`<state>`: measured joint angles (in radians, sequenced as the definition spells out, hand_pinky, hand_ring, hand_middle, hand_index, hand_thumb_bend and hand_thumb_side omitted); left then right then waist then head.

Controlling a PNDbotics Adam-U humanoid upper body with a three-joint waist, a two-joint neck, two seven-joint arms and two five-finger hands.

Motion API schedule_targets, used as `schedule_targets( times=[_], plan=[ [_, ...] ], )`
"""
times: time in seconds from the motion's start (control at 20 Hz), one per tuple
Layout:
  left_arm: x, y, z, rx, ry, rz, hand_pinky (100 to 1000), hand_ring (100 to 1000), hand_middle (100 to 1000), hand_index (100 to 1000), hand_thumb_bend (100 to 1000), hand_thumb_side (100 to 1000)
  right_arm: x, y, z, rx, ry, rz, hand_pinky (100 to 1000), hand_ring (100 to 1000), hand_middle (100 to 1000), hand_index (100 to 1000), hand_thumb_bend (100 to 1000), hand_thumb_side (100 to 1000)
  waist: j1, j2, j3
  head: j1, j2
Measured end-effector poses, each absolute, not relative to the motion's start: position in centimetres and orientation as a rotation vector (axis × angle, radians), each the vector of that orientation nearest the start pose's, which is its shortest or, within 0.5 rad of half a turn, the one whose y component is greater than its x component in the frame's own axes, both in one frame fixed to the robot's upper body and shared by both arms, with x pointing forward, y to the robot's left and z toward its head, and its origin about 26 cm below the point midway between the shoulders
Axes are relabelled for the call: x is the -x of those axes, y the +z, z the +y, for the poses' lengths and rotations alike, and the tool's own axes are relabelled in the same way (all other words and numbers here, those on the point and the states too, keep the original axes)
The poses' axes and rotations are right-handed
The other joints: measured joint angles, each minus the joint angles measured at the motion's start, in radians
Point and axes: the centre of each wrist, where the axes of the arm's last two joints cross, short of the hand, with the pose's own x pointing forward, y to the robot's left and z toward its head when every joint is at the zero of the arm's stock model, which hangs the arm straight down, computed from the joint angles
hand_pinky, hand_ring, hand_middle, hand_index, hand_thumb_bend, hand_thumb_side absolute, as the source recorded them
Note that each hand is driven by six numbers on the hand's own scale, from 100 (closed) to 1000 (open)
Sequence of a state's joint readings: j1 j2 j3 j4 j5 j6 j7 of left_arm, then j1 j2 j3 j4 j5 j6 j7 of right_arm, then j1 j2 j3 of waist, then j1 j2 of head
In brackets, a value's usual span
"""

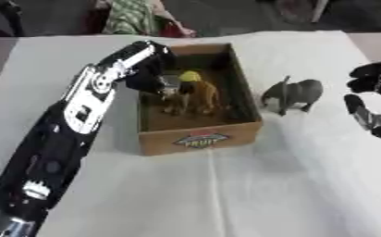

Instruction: Pick up objects on the table and place them in the box.

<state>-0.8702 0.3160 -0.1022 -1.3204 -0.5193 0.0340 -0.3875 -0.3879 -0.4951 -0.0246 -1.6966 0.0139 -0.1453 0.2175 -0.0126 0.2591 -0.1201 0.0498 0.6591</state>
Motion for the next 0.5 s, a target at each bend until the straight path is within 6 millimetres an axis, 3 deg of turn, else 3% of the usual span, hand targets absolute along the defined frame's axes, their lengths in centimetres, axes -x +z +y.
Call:
schedule_targets(
  times=[0.15, 0.5],
  plan=[
    [-42.5, 24.9, 23.2, -0.513, -0.995, -1.905, 560, 512, 531, 687, 543, 524, -34.7, 19.6, -32.5, 0.302, 0.778, -2.114, 719, 708, 698, 770, 248, 100, -0.003, -0.001, 0.013, -0.011, 0.0],
    [-38.8, 24.1, 27.9, -0.555, -0.721, -1.95, 546, 501, 518, 685, 495, 462, -35.0, 23.2, -34.0, 0.437, 0.925, -2.118, 724, 732, 723, 793, 278, 100, -0.005, -0.002, 0.048, -0.034, -0.002]
  ],
)
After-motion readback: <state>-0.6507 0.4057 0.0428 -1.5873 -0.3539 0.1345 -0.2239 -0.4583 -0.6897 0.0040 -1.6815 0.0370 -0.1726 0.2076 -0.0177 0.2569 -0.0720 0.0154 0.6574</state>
